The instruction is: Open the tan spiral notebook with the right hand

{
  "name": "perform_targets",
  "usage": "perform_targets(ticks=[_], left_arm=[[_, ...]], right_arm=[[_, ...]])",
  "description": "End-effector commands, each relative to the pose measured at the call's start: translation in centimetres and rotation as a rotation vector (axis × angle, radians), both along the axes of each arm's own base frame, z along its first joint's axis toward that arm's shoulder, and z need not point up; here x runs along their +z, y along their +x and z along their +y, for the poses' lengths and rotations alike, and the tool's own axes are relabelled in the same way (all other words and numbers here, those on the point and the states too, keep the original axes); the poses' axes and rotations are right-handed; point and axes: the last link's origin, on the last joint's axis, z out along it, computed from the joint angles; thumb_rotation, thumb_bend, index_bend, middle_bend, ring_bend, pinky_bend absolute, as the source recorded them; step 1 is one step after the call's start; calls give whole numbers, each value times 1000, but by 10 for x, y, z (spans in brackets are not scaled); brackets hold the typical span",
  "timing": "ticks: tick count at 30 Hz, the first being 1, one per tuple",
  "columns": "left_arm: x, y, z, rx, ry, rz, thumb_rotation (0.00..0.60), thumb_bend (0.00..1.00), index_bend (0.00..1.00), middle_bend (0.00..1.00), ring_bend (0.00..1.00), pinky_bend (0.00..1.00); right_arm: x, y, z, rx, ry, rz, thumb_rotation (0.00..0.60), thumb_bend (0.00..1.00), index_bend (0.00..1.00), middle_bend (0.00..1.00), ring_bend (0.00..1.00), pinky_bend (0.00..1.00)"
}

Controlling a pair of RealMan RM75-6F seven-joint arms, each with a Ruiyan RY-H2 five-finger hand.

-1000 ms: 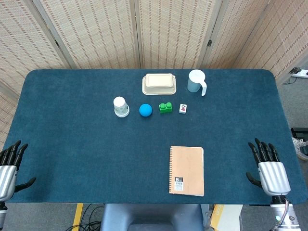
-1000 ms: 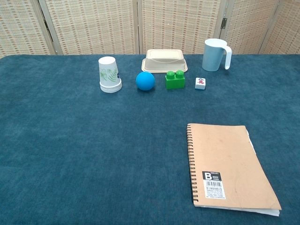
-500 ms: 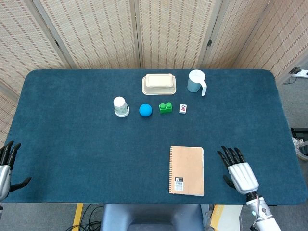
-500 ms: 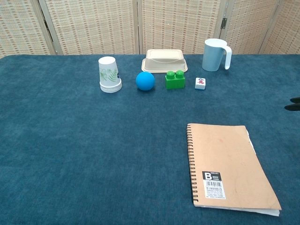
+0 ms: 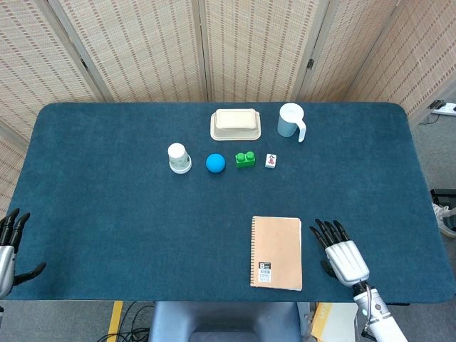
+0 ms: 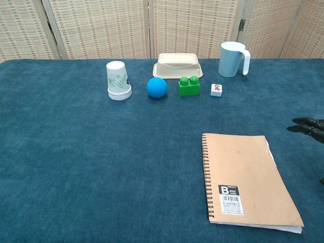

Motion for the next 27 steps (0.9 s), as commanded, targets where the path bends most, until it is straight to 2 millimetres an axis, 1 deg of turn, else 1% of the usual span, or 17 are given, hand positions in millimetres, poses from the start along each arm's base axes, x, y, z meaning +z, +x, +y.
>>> perform_targets(ticks=[1, 8, 15, 22, 27], left_arm=[[1, -1, 0, 4, 6, 1, 600, 23, 51, 3, 89, 135], [1, -1, 0, 7, 3, -2, 600, 22, 51, 3, 89, 135], [5, -2, -1, 12, 17, -8, 600, 22, 51, 3, 89, 135], [12, -3, -3, 9, 31, -30, 600, 23, 53, 3, 89, 135], [15, -4, -4, 6, 38, -35, 600, 23, 53, 3, 89, 135]], right_arm=[[-6, 1, -8, 3, 4, -9, 600, 367, 0, 0, 0, 0], [-16, 5, -18, 12, -11, -16, 600, 366, 0, 0, 0, 0], [-25, 11, -27, 26, -6, -4, 600, 367, 0, 0, 0, 0], [-39, 17, -35, 4, 52, -19, 600, 367, 0, 0, 0, 0], [-42, 21, -35, 16, 54, -14, 600, 367, 0, 0, 0, 0]])
